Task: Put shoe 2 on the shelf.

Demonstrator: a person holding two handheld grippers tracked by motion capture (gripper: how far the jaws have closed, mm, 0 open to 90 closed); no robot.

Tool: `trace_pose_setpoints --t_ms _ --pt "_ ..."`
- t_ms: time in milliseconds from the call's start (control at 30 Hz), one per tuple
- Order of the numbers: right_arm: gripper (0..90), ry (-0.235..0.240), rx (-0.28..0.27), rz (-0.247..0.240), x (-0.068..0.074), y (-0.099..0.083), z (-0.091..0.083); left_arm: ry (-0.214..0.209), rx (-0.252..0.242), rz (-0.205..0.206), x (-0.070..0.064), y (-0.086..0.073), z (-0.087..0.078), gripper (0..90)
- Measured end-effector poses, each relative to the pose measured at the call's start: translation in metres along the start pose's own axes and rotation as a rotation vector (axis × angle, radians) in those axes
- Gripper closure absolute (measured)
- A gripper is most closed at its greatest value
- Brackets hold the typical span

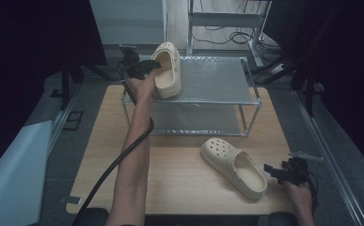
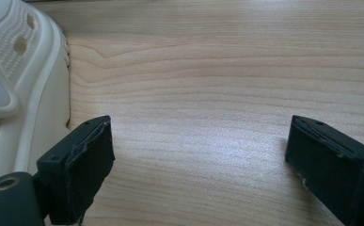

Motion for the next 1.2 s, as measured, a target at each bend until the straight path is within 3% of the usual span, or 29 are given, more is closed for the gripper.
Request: trace_pose_setpoints --t_ms 200,367,433,500,567,700,967,1067,1200 --pt "8.2 0.000 0.001 0.001 0.000 0.000 0.000 0.021 0.003 0.047 -0.004 -0.002 -0.001 58.3" --pt "8.2 -0.001 0.004 0.000 0.000 0.000 0.000 0.015 0.008 0.082 -0.005 -0.003 0.000 57.7" --pt "8.2 0.000 0.003 0.001 0.000 0.000 0.000 -0.011 0.014 0.082 -0.006 -0.003 0.000 54.9" --pt "8.2 0.000 0.002 0.000 0.000 0.000 0.000 -0.082 0.031 0.052 -0.008 -0.004 0.001 47.9" --pt "8.2 -0.001 0.001 -0.002 0.000 0.000 0.000 -0.090 0.034 0.050 -0.008 -0.004 0.000 43.7" --pt "8.2 0.000 0.003 -0.003 0.000 0.000 0.000 -0.154 0.026 0.031 -0.008 -0.004 -0.004 38.4" --pt "8.2 0.003 0.006 -0.004 0.001 0.000 0.000 -0.196 0.029 0.059 -0.005 -0.005 -0.016 28.2" --pt "8.1 0.005 0.006 -0.006 0.002 0.000 0.000 -0.239 0.020 0.069 -0.002 -0.008 -0.028 24.5" --pt "8.1 0.005 0.001 -0.009 0.002 0.001 0.000 -0.253 0.020 0.092 0.004 -0.012 -0.040 19.1"
Point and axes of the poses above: each handheld gripper's, and its own axes: z roughly forward along the jaws, y roughly out of its top, x roughly to its left, the point moved 6 cm from there along z, roughly forward along the jaws, and after that the axes turned 5 degrees about z, right-handed, at the moved point
